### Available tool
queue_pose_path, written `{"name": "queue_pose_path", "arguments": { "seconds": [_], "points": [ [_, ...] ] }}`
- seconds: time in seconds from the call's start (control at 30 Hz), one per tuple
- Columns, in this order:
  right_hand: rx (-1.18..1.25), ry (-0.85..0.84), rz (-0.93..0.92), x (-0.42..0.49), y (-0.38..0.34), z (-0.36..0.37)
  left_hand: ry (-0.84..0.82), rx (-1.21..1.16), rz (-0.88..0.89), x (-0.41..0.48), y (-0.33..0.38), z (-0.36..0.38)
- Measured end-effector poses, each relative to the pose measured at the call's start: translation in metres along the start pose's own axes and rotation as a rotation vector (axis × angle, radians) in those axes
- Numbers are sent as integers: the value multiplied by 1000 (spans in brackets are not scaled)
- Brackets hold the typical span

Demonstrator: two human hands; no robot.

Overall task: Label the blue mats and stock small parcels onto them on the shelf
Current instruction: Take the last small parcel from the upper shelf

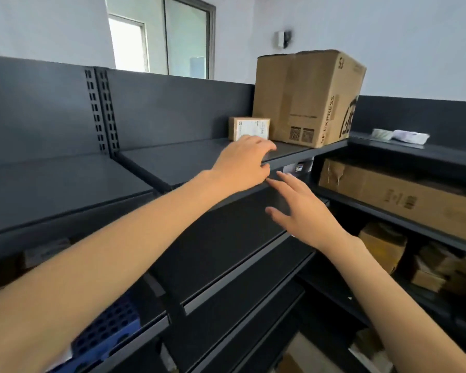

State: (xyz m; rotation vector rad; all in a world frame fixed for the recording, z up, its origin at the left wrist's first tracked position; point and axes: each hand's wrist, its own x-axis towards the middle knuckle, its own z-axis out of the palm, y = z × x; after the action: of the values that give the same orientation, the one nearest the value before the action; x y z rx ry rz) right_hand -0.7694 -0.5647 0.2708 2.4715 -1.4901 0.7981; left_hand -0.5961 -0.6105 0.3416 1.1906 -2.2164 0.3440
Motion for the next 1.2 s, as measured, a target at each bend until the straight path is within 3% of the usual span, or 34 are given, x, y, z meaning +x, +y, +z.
{"name": "queue_pose_path", "arguments": {
  "seconds": [0.13, 0.4, 0.67, 0.87, 1.03, 1.1, 1.2],
  "points": [
    [-7, 24, -6, 70, 49, 4, -70, 111, -53, 82, -30, 35],
    [4, 29, 3, 179, 146, 11, -194, 115, -276, 222, -92, 105],
    [107, 8, -58, 247, 230, 26, -342, 238, -417, 295, -113, 164],
    [253, 4, -216, 298, 260, 40, -103, 487, -389, 284, -112, 153],
    [423, -144, -284, 326, 270, 54, -387, 452, -558, 283, -108, 151],
    [508, -255, -334, 329, 269, 59, -340, 404, -567, 283, -100, 150],
    [649, -395, -413, 330, 256, 64, -120, 303, -581, 271, -90, 139]
  ]
}}
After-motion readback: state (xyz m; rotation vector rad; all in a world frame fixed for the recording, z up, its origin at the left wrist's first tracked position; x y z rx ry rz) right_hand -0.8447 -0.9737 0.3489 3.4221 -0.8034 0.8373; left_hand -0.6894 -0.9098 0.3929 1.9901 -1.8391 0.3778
